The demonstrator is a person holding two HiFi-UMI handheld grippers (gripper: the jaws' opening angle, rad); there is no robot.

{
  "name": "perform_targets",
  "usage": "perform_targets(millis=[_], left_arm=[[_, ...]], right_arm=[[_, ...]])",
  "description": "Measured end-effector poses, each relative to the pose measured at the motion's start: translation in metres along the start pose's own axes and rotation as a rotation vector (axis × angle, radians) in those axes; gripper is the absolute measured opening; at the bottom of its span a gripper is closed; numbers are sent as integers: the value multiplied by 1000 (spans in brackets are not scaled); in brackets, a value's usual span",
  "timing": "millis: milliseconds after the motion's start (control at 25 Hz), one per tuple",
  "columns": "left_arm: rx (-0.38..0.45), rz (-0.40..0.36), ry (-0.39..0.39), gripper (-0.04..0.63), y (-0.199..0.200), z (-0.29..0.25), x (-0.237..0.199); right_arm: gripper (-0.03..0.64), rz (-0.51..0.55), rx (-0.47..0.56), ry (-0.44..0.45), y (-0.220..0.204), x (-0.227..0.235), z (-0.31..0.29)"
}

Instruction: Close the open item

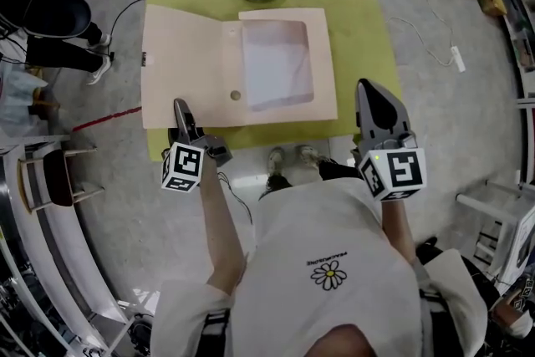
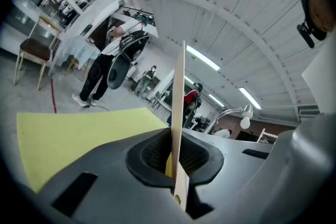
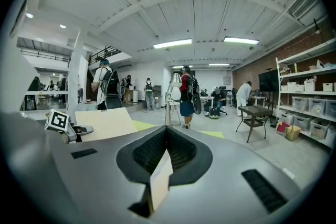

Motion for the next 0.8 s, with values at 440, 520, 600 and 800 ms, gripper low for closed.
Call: perform_targets(millis=[440,520,600,800], left_arm=[[30,-440,-192,20,-11,32,92],[27,-517,-236,20,-20,39,110],[21,-592,-282,21,-31,46,126],[-8,-739,-370,34,-61,58,159]], right_arm=[[9,-17,2,-17,-2,7,2],[9,-21,1,-15,-3,7,1],[9,-27,2,-15,-5,8,0],[9,-36,9,-22,-6,12,1]])
Point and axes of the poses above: the fingertips, and each gripper's own axes: z backward along the fingers, x to its right, y out of its top, the point moved 3 cm from there along z, backward along the fingers, and after that the axes turned 12 degrees about y, right-handed, at the moved point
